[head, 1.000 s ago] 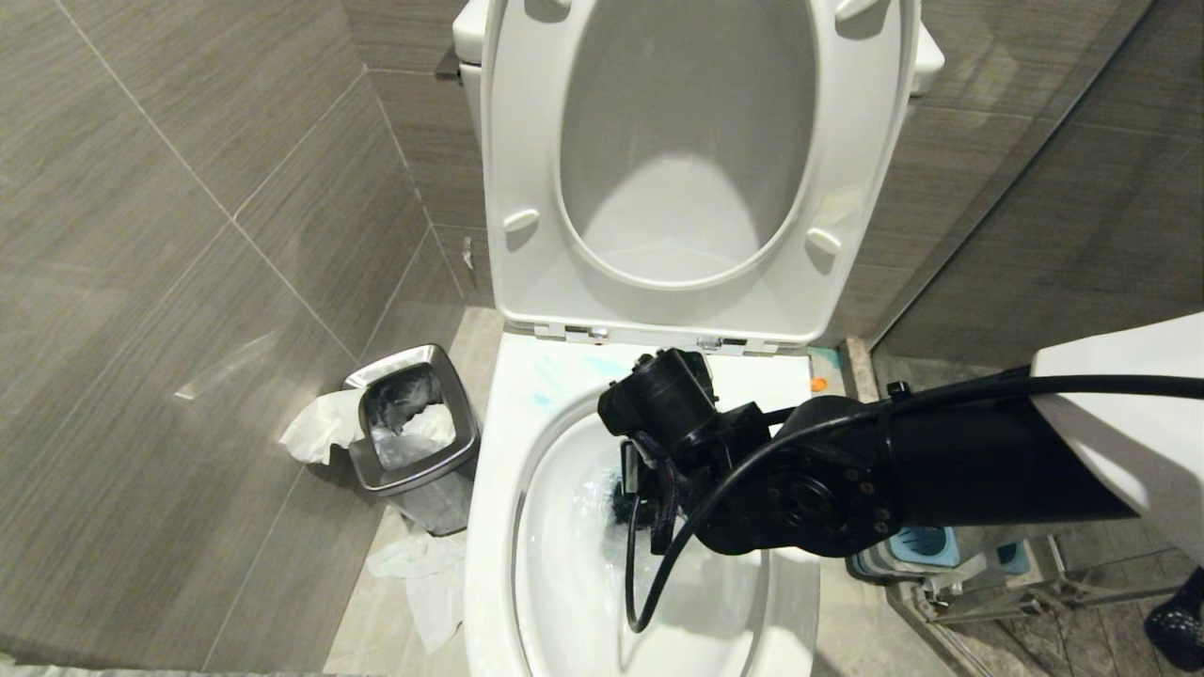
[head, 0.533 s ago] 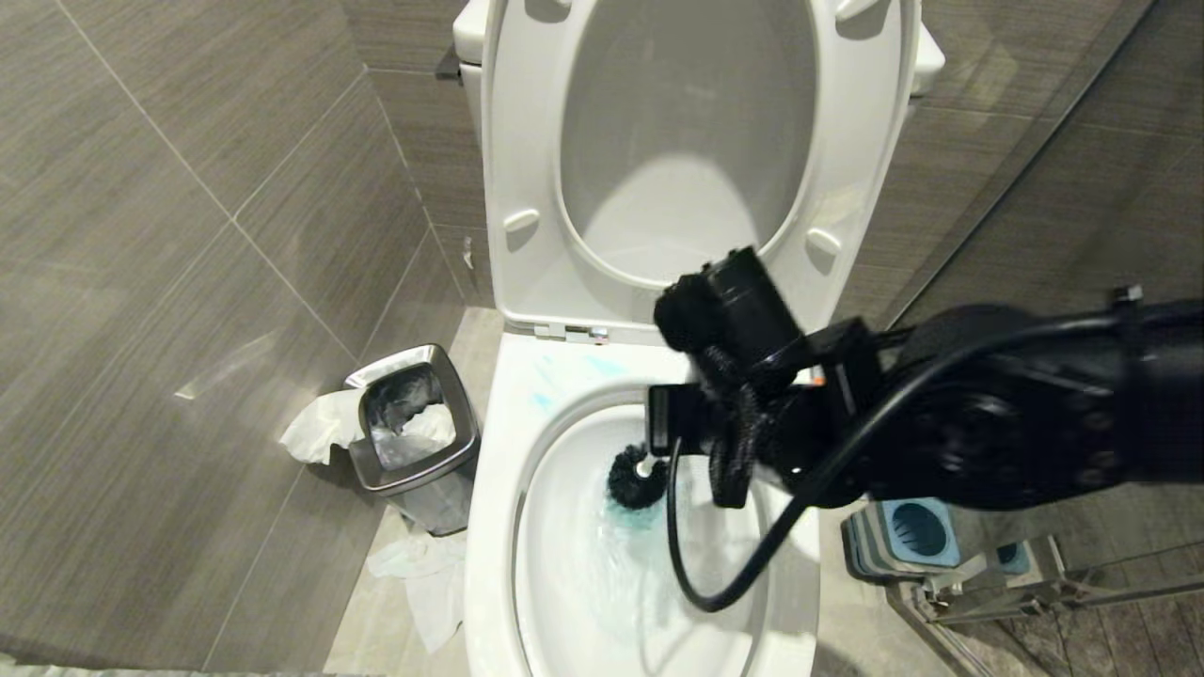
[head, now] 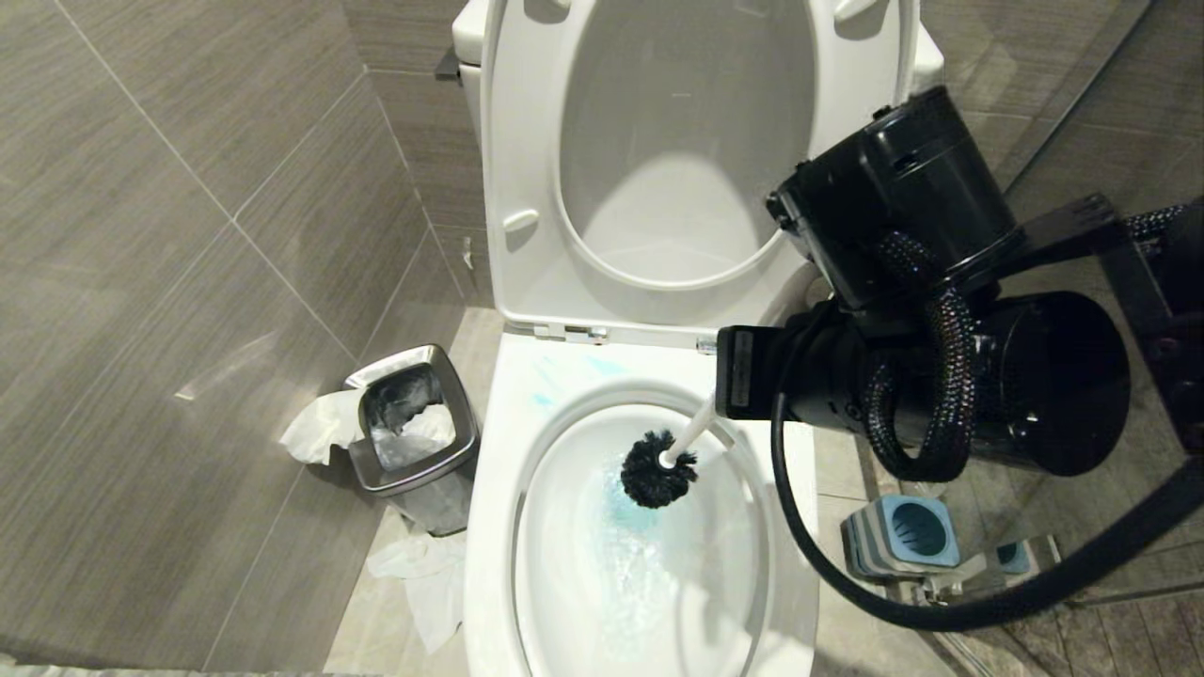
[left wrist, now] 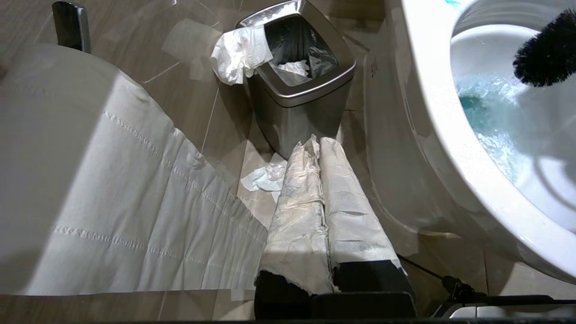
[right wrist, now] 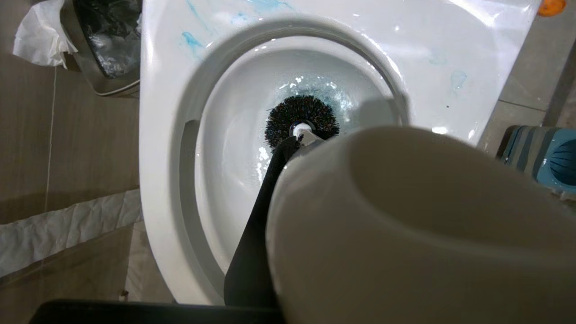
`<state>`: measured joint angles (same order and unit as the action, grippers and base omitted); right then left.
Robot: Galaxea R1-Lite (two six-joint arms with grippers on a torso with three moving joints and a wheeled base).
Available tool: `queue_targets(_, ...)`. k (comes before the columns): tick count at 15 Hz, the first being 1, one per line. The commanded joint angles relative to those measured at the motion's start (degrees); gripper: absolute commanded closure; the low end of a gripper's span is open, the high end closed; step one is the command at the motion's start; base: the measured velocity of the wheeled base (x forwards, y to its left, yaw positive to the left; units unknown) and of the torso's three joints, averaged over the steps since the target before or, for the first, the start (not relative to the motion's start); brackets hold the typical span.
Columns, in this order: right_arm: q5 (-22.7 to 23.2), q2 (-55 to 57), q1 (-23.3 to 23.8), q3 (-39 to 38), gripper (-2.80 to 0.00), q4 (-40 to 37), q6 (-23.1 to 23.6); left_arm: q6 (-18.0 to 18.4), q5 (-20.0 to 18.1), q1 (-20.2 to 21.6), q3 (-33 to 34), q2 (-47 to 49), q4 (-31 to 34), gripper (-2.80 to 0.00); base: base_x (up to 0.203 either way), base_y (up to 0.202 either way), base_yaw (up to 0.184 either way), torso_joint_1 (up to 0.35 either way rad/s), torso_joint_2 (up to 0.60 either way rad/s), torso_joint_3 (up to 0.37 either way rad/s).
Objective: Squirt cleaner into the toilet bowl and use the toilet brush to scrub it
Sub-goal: Scrub the toilet bowl
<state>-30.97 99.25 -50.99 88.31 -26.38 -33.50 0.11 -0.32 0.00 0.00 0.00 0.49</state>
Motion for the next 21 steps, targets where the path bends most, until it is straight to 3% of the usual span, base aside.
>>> queue_targets(1,-0.42,2.79,0.03,-0.13,0.0,-0.08,-1.02,-0.02,-0.03,0.0,0.1,0.01,-0.01,0.0,0.0,0.0,0.0,0.0,0.0,0.0)
queue_targets(5,-3.08,7.05,0.75,-2.0,0.0,2.11,-1.19,0.06,-0.03,0.0,0.09,0.09,0.04,0.0,0.0,0.0,0.0,0.0,0.0,0.0)
queue_targets(10,-3.14,9.08,2.57,-3.75,0.0,4.66,-0.06,0.07,-0.03,0.0,0.18,0.09,-0.05,0.0,0.0,0.0,0.0,0.0,0.0,0.0)
queue_targets(14,-1.19,5.08,-1.26,-10.09,0.0,4.61,-0.58,-0.02,-0.01,-0.02,0.1,0.09,0.02,0.0,0.0,0.0,0.0,0.0,0.0,0.0)
queue_targets(18,2.86,6.42,-3.14,-7.53,0.0,5.02,-0.78,-0.01,-0.03,0.0,0.18,0.0,0.04,0.0,0.0,0.0,0.0,0.0,0.0,0.0)
queue_targets(21,3.46,11.29,-3.14,0.15,0.0,5.02,-0.76,-0.02,0.01,-0.03,0.09,0.08,0.01,0.0,0.0,0.0,0.0,0.0,0.0,0.0)
